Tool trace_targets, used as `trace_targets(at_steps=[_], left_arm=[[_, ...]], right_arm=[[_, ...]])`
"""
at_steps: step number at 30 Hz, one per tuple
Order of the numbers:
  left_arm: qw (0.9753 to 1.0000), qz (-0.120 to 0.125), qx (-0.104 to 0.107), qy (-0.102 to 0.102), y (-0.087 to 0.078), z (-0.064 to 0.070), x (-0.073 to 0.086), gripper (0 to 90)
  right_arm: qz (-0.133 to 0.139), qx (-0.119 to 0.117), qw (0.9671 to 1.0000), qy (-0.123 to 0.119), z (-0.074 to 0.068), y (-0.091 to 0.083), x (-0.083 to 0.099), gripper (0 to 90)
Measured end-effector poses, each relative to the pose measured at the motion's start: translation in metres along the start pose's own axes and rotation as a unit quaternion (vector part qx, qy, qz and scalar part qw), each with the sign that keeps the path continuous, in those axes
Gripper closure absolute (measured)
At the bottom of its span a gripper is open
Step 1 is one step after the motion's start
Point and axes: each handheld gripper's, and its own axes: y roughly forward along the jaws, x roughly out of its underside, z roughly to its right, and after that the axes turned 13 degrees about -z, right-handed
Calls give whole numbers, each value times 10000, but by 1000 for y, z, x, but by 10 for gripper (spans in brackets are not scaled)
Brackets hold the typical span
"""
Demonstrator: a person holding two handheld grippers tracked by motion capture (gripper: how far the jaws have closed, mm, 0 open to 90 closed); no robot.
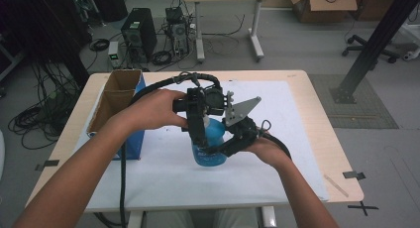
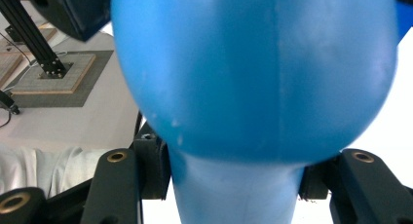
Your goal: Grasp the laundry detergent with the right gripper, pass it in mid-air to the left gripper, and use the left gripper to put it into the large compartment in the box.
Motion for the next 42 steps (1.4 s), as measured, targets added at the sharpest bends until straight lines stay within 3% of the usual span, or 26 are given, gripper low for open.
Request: trace_targets(at_steps=[10, 28, 42], left_arm=[[9999, -54, 86, 14, 5, 0, -1, 231], [10000, -71, 32, 34, 6, 0, -2, 350], [9999, -72, -29, 66, 7, 1, -2, 373]], right_arm=[[7, -8, 10000, 24, 0, 0, 1, 433], [24, 5, 10000, 29, 0, -1, 1, 433], [14, -7, 10000, 15, 0, 0, 2, 433]])
